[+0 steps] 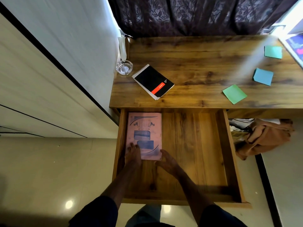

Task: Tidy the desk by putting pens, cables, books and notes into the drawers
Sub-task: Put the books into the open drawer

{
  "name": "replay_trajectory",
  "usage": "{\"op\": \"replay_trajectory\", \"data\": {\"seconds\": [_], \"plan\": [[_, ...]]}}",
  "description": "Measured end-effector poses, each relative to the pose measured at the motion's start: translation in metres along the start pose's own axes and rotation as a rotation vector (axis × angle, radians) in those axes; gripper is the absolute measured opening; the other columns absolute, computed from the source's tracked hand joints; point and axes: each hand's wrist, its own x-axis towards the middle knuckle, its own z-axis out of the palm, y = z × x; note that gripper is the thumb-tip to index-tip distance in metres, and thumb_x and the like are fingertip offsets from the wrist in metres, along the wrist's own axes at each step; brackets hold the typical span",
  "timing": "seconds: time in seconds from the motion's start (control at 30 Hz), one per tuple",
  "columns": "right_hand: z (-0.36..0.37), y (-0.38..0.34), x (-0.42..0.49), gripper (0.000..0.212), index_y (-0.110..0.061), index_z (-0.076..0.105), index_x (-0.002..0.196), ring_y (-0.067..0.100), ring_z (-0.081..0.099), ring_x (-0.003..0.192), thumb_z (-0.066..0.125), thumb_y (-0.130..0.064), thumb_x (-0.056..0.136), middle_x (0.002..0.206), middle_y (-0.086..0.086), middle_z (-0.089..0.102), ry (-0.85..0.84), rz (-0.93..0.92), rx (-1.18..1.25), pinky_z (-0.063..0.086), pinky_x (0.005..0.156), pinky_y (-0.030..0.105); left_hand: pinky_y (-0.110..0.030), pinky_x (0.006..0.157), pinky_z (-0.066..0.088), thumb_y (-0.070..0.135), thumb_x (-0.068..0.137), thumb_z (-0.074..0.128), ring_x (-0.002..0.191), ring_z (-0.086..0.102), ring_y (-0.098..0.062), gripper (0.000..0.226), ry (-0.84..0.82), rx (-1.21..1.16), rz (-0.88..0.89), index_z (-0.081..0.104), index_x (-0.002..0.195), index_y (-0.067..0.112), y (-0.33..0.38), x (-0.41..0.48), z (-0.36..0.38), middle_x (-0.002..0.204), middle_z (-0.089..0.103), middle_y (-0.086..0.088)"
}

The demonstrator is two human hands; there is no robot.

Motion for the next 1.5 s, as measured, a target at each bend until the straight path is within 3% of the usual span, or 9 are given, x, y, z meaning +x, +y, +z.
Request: {"op": "replay_trajectory", "data": {"seconds": [0.13, 0.27, 0.43, 0.57, 0.67, 0.8, 1.1, 1.37, 1.5], "plan": [[-0.028, 0.002, -0.022, 0.075, -0.021, 0.035, 0.153, 0.025, 0.041, 0.141, 0.074, -0.028, 0.089, 0.157, 0.000, 0.038, 0.110, 0.074, 0.113, 0.048, 0.101, 0.034, -0.038, 0.108, 0.045, 0.014, 0.094, 0.066, 0.135, 0.046, -0.026, 0.053, 0.068, -0.144, 0.089, 0.045, 0.142, 0.012, 0.030, -0.013, -0.009, 0.146, 0.049, -0.010], [-0.076, 0.022, -0.060, 0.064, -0.023, 0.041, 0.149, 0.010, 0.045, 0.127, 0.070, -0.024, 0.092, 0.145, -0.005, 0.044, 0.166, 0.043, 0.258, 0.047, 0.082, 0.018, -0.034, 0.099, 0.050, 0.013, 0.094, 0.064, 0.125, 0.053, -0.023, 0.042, 0.062, -0.161, 0.227, 0.053, 0.134, 0.013, 0.095, -0.034, -0.010, 0.137, 0.055, -0.007], [-0.158, 0.053, -0.122, 0.024, -0.025, 0.062, 0.106, -0.004, 0.062, 0.085, 0.071, -0.012, 0.090, 0.100, -0.007, 0.067, 0.419, 0.000, 0.274, 0.051, 0.074, 0.023, -0.034, 0.098, 0.048, 0.029, 0.096, 0.055, 0.117, 0.060, -0.025, 0.023, 0.027, -0.121, 0.487, 0.064, 0.113, 0.018, 0.203, -0.053, -0.005, 0.120, 0.063, -0.004], [-0.231, 0.110, -0.183, 0.031, -0.024, 0.059, 0.116, 0.016, 0.070, 0.094, 0.070, -0.014, 0.089, 0.107, 0.002, 0.073, 0.565, 0.067, 0.454, 0.060, 0.076, 0.036, -0.036, 0.096, 0.047, 0.031, 0.095, 0.050, 0.112, 0.061, -0.027, 0.031, 0.058, -0.156, 0.656, 0.068, 0.114, 0.014, 0.314, -0.103, -0.009, 0.117, 0.067, -0.007], [-0.272, 0.143, -0.211, 0.041, -0.014, 0.056, 0.127, 0.022, 0.072, 0.091, 0.070, -0.012, 0.088, 0.106, 0.006, 0.074, 0.615, 0.069, 0.504, 0.053, 0.058, 0.030, -0.034, 0.090, 0.052, 0.027, 0.090, 0.049, 0.102, 0.065, -0.021, 0.024, 0.073, -0.186, 0.724, 0.070, 0.101, 0.020, 0.372, -0.123, -0.005, 0.103, 0.070, -0.002], [-0.331, 0.195, -0.275, 0.034, -0.007, 0.055, 0.123, 0.019, 0.067, 0.073, 0.064, -0.003, 0.091, 0.094, 0.011, 0.072, 0.671, 0.070, 0.543, 0.047, 0.049, 0.025, -0.030, 0.091, 0.052, 0.022, 0.093, 0.058, 0.104, 0.067, -0.016, 0.020, 0.104, -0.166, 0.805, 0.074, 0.106, 0.019, 0.457, -0.168, 0.011, 0.107, 0.074, 0.002], [-0.414, 0.255, -0.343, 0.033, -0.005, 0.054, 0.122, 0.012, 0.068, 0.063, 0.064, -0.003, 0.091, 0.102, 0.015, 0.075, 0.658, 0.110, 0.566, 0.048, 0.053, 0.025, -0.028, 0.081, 0.055, 0.026, 0.089, 0.061, 0.094, 0.070, -0.014, 0.021, 0.034, -0.154, 0.825, 0.077, 0.102, 0.023, 0.568, -0.208, 0.033, 0.103, 0.076, 0.005], [-0.497, 0.260, -0.289, 0.032, -0.011, 0.055, 0.121, 0.016, 0.069, 0.068, 0.065, -0.006, 0.091, 0.095, 0.009, 0.077, 0.572, 0.092, 0.575, 0.050, 0.054, 0.026, -0.024, 0.069, 0.050, 0.025, 0.084, 0.060, 0.086, 0.070, -0.013, 0.020, 0.024, -0.184, 0.767, 0.078, 0.093, 0.025, 0.653, -0.144, 0.017, 0.091, 0.076, 0.007], [-0.558, 0.258, -0.242, 0.032, -0.009, 0.056, 0.121, 0.017, 0.070, 0.066, 0.064, -0.005, 0.091, 0.091, 0.008, 0.077, 0.547, 0.100, 0.515, 0.053, 0.059, 0.031, -0.028, 0.073, 0.055, 0.022, 0.085, 0.063, 0.081, 0.068, -0.010, 0.013, 0.032, -0.269, 0.753, 0.076, 0.087, 0.026, 0.701, -0.095, -0.001, 0.082, 0.070, 0.012]]}}
